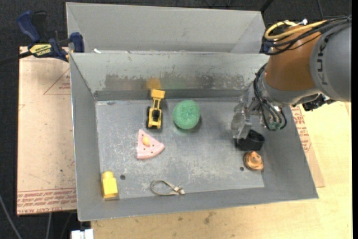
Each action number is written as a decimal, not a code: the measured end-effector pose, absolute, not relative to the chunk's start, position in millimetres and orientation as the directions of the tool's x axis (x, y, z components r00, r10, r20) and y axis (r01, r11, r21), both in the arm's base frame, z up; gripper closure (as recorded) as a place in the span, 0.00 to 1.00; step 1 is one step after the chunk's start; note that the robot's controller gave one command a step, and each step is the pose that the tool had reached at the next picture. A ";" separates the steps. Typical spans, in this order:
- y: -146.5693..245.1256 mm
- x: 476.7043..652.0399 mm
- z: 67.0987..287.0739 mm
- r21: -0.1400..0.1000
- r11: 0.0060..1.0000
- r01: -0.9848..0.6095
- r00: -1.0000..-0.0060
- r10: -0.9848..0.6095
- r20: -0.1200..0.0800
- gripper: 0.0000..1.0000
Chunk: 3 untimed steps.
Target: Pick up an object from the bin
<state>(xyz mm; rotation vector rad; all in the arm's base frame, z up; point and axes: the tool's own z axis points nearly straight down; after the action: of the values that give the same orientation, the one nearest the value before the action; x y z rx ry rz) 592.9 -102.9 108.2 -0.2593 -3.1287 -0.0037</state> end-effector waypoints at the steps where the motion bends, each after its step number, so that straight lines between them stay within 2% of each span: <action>1: -147.6 627.5 71.5 0.000 0.977 -0.214 -0.977 -0.214 -0.007 0.00; 2: -147.3 627.0 70.9 0.000 0.977 -0.215 -0.977 -0.215 -0.005 0.00; 3: -146.8 598.5 70.9 -0.002 0.951 -0.310 -0.951 -0.310 -0.008 0.00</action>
Offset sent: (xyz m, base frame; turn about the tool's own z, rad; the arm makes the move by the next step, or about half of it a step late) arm 0.0000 0.0000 0.0000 0.0000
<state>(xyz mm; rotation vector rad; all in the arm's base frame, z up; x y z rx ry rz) 598.5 -146.8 70.9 0.4946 -3.1106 0.0010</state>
